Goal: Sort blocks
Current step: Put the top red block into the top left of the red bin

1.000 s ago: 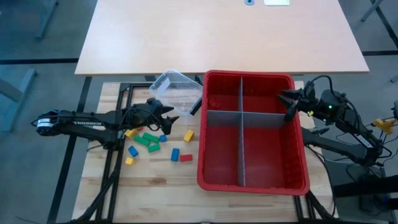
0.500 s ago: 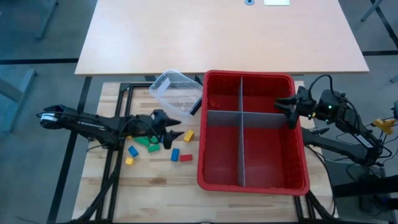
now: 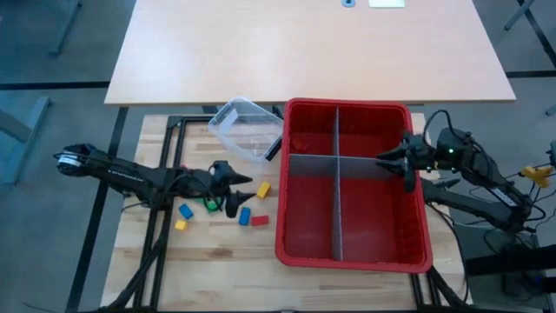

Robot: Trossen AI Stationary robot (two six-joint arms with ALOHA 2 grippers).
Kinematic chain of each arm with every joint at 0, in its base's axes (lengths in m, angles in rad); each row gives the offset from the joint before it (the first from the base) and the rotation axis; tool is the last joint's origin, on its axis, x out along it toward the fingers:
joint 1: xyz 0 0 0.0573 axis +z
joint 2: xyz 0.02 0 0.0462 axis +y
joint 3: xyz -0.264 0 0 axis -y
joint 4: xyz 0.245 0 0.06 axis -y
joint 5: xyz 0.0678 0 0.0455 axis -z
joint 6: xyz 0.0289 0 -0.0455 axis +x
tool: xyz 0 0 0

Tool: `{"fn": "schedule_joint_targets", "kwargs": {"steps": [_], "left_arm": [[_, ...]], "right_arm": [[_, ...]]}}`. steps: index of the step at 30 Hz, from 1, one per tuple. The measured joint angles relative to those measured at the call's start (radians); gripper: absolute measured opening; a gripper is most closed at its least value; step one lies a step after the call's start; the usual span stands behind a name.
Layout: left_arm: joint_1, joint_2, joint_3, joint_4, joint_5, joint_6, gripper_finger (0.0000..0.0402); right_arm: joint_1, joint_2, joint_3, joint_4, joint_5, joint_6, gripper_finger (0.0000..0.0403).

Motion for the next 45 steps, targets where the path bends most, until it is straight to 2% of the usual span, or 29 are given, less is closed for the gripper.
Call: {"fn": "schedule_joint_targets", "kwargs": {"steps": [4, 7, 16, 20, 23, 26, 28, 33, 37, 41, 45], "left_arm": [[-0.011, 0.000, 0.000, -0.006, -0.031, -0.001, 0.0275], [-0.013, 0.000, 0.000, -0.013, -0.046, 0.023, 0.0275], [-0.014, 0.002, 0.000, -0.111, -0.058, 0.132, 0.0275], [-0.014, 0.006, 0.000, -0.192, -0.076, 0.125, 0.0275], [-0.014, 0.008, 0.000, -0.214, -0.134, 0.121, 0.0275], [-0.014, 0.008, 0.000, -0.208, -0.211, 0.135, 0.0275], [-0.013, 0.008, 0.000, -0.207, -0.245, 0.146, 0.0275], [-0.012, 0.006, 0.000, -0.246, -0.290, 0.189, 0.0275], [-0.003, 0.000, 0.000, -0.361, -0.368, 0.130, 0.0275], [0.021, 0.003, 0.000, -0.557, -0.365, -0.053, 0.0275], [0.024, 0.003, 0.000, -0.671, -0.373, -0.173, 0.0275]], "right_arm": [[0.000, -0.004, -0.050, 0.042, 0.004, -0.089, 0.0085], [0.000, -0.004, -0.101, 0.150, 0.004, -0.132, 0.0078], [0.000, -0.003, -0.274, 0.674, 0.006, -0.146, 0.0055], [0.000, -0.005, -0.310, 0.795, 0.065, -0.204, 0.0044], [0.000, -0.014, -0.311, 0.794, 0.154, -0.272, 0.0036], [0.000, -0.055, -0.312, 0.769, 0.191, -0.301, 0.0031], [0.000, -0.104, -0.312, 0.733, 0.219, -0.314, 0.0028], [0.000, -0.258, -0.313, 0.587, 0.377, -0.304, 0.0029], [0.000, -0.325, -0.338, 0.547, 0.359, -0.202, 0.0028], [0.000, -0.298, -0.362, 0.536, 0.315, -0.143, 0.0028], [0.000, -0.261, -0.377, 0.542, 0.311, -0.164, 0.0029]]}}
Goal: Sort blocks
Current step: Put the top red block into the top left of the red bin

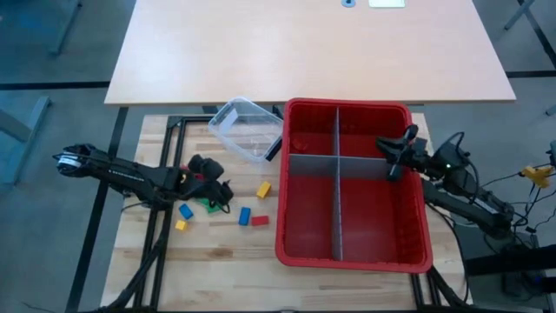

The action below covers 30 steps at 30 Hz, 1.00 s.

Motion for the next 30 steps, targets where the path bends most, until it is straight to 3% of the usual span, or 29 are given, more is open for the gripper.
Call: {"fn": "schedule_joint_targets", "kwargs": {"steps": [3, 5, 7, 9, 12, 20, 30], "left_arm": [[0.007, -0.001, 0.000, -0.088, -0.093, -0.129, 0.0275], [0.028, -0.003, 0.000, -0.175, -0.142, -0.297, 0.0275], [0.063, -0.003, 0.000, -0.281, -0.141, -0.505, 0.0275], [0.090, 0.000, 0.000, -0.344, -0.096, -0.598, 0.0275], [0.117, 0.009, -0.001, -0.363, -0.023, -0.625, 0.0275], [0.226, 0.076, -0.001, -0.427, 0.043, -0.634, 0.0275], [0.355, 0.201, 0.004, -0.437, 0.194, -0.524, 0.0274]], "right_arm": [[0.000, 0.008, 0.002, 0.071, 0.000, -0.031, 0.0027], [0.000, 0.009, 0.002, 0.096, 0.000, -0.047, 0.0028], [0.000, 0.009, 0.002, 0.121, 0.000, -0.047, 0.0030], [0.000, 0.008, 0.002, 0.124, 0.000, -0.050, 0.0029], [0.000, 0.009, 0.002, 0.123, 0.000, -0.045, 0.0028], [0.000, 0.010, 0.002, 0.123, -0.001, -0.041, 0.0028], [0.000, 0.010, 0.002, 0.123, -0.001, -0.016, 0.0028]]}}
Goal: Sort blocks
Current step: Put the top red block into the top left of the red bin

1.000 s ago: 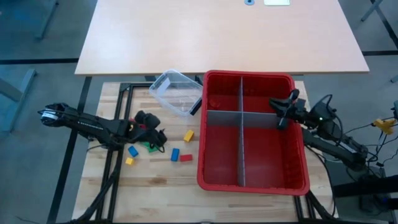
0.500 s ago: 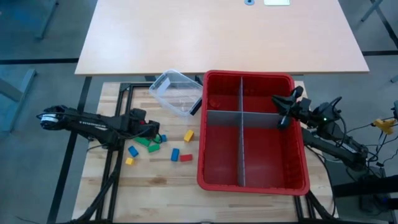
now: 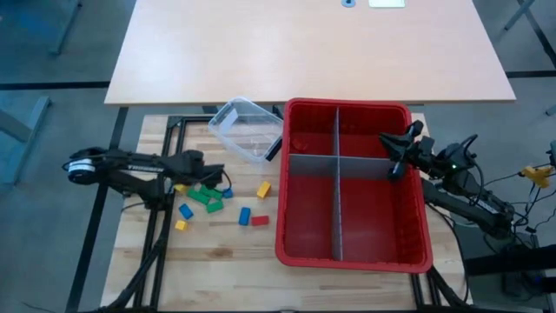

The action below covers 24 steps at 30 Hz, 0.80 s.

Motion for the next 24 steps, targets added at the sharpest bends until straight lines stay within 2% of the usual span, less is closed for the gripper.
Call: {"fn": "schedule_joint_targets", "kwargs": {"steps": [7, 15, 18, 24], "left_arm": [[0.040, 0.056, 0.026, -0.009, 0.056, -0.003, 0.0274], [0.047, 0.068, 0.088, -0.040, -0.013, -0.024, 0.0264], [0.047, 0.066, 0.124, -0.104, -0.033, -0.024, 0.0212], [0.047, 0.066, 0.146, -0.177, -0.010, 0.019, 0.0033]], "right_arm": [[0.000, 0.000, 0.000, 0.001, -0.012, 0.003, 0.0028], [0.000, 0.000, 0.000, 0.001, -0.062, 0.019, 0.0028], [0.000, 0.000, 0.000, 0.001, -0.079, 0.021, 0.0028], [0.000, 0.000, 0.000, 0.001, -0.079, 0.027, 0.0028]]}}
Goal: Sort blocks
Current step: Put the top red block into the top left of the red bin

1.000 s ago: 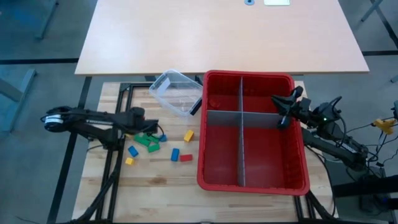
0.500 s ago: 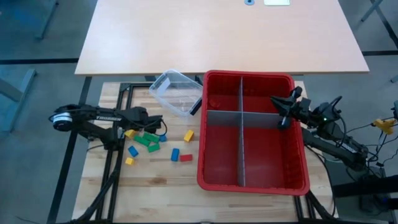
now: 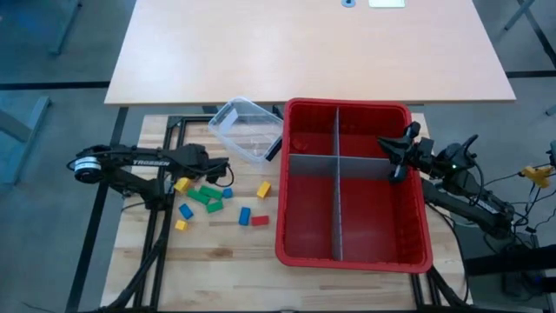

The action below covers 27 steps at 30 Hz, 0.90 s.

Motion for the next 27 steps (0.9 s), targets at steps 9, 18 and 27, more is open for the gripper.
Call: {"fn": "schedule_joint_targets", "kwargs": {"steps": [9, 18, 27], "left_arm": [[0.011, 0.002, -0.069, -0.005, 0.082, 0.010, 0.0001], [0.032, 0.004, -0.158, 0.155, 0.071, 0.060, 0.0000], [0.073, 0.006, -0.175, 0.268, 0.066, 0.122, 0.0000]], "right_arm": [[0.000, 0.000, 0.000, 0.001, 0.000, 0.019, 0.0027], [0.000, 0.000, 0.000, 0.037, 0.000, 0.024, 0.0027], [0.000, 0.001, 0.000, 0.045, 0.000, -0.003, 0.0027]]}}
